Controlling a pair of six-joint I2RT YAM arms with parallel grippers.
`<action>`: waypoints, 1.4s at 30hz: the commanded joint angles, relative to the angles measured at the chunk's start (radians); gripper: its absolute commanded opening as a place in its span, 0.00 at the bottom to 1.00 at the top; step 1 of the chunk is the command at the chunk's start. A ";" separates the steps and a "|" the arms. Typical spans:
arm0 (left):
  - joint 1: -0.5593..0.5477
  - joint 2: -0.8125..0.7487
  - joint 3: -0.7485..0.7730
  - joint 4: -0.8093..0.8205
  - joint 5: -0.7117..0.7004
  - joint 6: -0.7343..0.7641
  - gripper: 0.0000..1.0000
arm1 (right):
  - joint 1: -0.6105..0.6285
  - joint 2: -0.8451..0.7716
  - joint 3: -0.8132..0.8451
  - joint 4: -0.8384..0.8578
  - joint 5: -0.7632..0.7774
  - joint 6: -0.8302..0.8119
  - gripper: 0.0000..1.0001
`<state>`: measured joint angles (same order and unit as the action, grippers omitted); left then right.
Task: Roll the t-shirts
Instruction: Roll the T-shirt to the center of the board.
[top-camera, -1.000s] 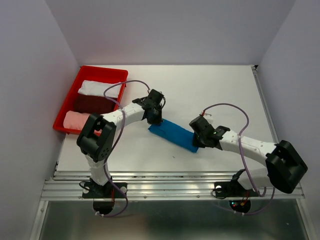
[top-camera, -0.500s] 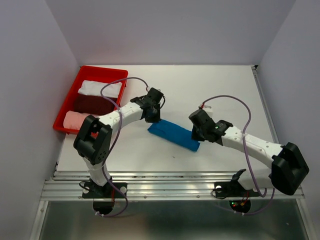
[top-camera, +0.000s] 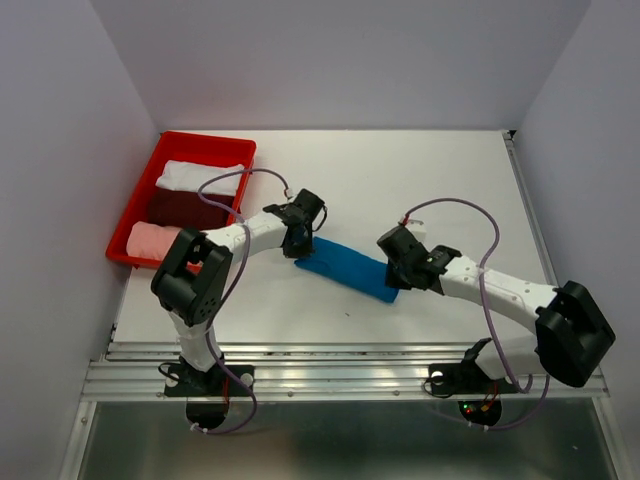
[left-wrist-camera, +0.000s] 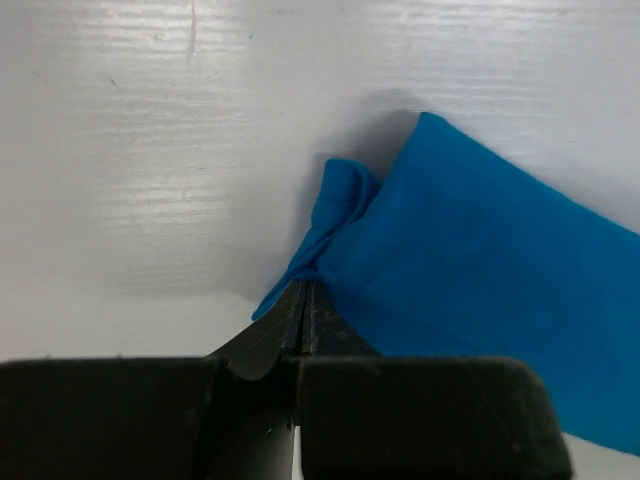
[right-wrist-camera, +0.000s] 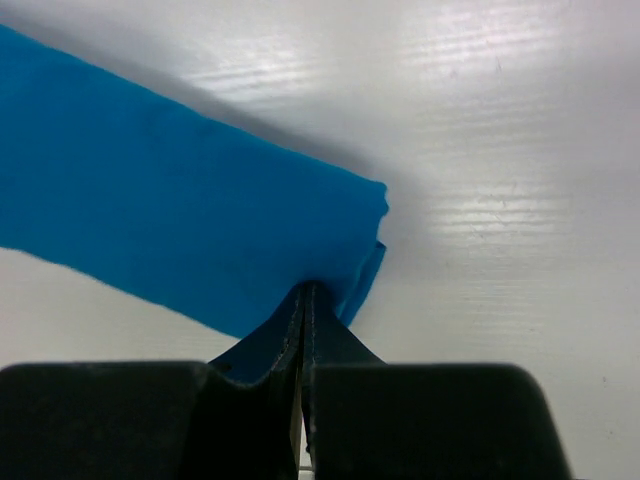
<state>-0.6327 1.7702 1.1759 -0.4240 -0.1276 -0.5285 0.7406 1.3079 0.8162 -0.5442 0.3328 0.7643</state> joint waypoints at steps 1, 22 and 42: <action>0.002 0.050 -0.058 0.066 -0.029 -0.033 0.02 | 0.002 0.057 -0.083 0.064 0.006 0.044 0.01; 0.050 -0.267 0.083 -0.139 -0.095 0.031 0.14 | 0.002 -0.047 0.153 -0.071 0.235 -0.103 0.09; 0.318 -0.255 0.269 -0.130 -0.067 0.127 0.36 | 0.002 -0.007 0.129 0.006 0.175 -0.106 0.33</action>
<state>-0.3832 1.5078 1.4147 -0.5240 -0.1894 -0.4416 0.7403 1.3220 0.9493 -0.5690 0.5041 0.6506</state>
